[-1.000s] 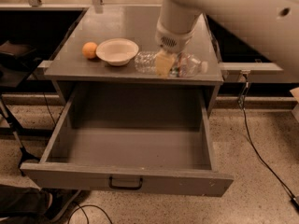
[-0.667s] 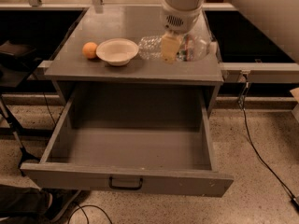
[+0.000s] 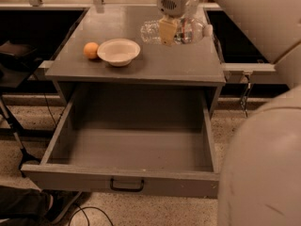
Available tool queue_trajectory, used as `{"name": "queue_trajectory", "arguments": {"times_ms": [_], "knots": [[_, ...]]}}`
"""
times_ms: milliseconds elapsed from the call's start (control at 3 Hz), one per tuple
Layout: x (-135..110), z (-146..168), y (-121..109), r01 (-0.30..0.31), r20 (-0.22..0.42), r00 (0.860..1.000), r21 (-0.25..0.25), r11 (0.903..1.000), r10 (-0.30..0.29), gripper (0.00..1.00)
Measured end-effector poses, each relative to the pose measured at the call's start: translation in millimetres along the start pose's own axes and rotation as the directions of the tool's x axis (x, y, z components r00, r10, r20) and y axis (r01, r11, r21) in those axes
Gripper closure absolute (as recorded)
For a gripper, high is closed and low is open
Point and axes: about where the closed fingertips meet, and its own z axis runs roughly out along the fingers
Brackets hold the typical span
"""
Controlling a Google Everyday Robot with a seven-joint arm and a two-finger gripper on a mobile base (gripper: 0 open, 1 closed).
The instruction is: Pick water bottle from top drawer and place on counter
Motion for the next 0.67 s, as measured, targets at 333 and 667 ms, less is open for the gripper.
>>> {"name": "queue_trajectory", "arguments": {"times_ms": [333, 667], "knots": [[-5, 39, -15, -0.115, -0.048, 0.992, -0.002, 0.9933, 0.115, 1.0], [-4, 77, -18, -0.26, -0.105, 0.961, -0.025, 0.9654, 0.256, 1.0]]}}
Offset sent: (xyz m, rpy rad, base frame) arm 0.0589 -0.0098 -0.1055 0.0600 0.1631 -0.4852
